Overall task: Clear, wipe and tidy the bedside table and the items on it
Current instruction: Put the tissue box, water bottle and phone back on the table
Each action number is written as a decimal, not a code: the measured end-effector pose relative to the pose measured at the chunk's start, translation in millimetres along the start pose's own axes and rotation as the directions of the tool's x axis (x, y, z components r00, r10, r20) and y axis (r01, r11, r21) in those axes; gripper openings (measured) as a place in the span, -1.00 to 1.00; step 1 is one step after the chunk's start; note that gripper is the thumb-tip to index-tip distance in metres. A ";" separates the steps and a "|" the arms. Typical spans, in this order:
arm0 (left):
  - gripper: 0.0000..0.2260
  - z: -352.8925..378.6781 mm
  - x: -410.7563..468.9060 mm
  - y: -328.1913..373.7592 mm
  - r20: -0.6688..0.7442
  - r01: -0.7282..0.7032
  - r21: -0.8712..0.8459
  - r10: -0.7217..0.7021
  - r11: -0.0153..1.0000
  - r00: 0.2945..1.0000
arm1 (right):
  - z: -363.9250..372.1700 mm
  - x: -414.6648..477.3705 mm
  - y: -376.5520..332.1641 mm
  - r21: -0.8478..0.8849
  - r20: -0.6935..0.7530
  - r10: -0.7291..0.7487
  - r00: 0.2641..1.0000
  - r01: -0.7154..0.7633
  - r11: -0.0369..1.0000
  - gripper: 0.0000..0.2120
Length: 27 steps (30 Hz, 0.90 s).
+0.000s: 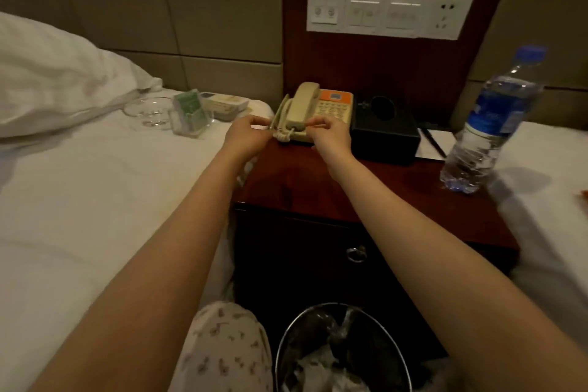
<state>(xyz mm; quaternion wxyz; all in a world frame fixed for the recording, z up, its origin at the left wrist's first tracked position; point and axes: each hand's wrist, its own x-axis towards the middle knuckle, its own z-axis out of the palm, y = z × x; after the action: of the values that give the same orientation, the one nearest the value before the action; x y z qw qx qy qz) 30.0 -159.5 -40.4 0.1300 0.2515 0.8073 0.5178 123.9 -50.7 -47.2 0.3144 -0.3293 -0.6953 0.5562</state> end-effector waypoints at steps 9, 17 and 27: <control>-0.68 -79.3 24.5 -38.9 -0.172 0.061 -0.014 -0.063 0.998 0.983 | 92.7 14.9 -11.4 -0.064 0.231 -0.036 0.972 0.052 0.997 -0.74; -0.68 -119.9 56.2 -71.6 -0.262 0.164 -0.153 -0.200 0.975 0.944 | 148.7 42.0 -15.7 -0.103 0.405 -0.015 0.914 0.061 0.993 -0.53; -0.58 -146.8 105.0 -97.9 -0.348 0.206 -0.481 -0.401 0.852 0.847 | 198.8 65.8 -13.3 -0.044 0.469 -0.114 0.876 0.152 0.987 -0.08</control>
<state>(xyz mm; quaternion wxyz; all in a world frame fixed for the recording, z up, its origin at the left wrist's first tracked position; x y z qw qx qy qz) -153.9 -248.9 -60.2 0.0802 -0.0398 0.7126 0.6959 -75.8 -112.3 -66.0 0.1629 -0.1500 -0.7929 0.5677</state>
